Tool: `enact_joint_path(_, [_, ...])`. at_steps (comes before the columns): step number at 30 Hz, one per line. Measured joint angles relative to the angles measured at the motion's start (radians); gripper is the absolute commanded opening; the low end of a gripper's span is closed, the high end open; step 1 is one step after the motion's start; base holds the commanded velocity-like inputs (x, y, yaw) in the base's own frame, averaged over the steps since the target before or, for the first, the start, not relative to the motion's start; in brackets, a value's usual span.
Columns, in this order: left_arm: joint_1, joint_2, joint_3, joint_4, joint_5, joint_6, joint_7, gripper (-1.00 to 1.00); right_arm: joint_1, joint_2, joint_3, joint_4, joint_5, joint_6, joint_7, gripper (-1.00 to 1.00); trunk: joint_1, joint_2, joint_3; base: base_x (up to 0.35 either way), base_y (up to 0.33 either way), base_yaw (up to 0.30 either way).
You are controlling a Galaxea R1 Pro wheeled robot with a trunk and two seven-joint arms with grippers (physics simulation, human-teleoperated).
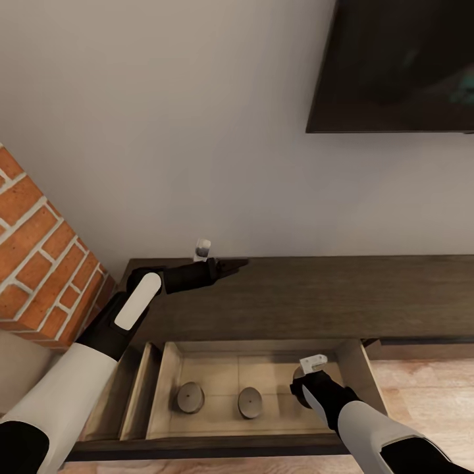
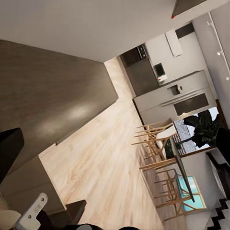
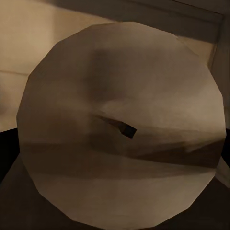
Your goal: Place each of the two pumpkins and all three candles from the living room inside a cabinet in the living room (use any cabinet), then make sure every cabinet is closed, and position the cauldron so it is next to a table in the living room.
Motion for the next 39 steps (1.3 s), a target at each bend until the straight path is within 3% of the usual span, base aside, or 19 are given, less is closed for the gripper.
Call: enact_joint_path(39, [0.0,0.0,0.0,0.003,0.0,0.0,0.001,1.0,0.0,-0.001,-0.005,0.0,-0.001,0.002,-0.003,-1.0,0.15,-0.273,-0.122,0.0,0.0,0.0])
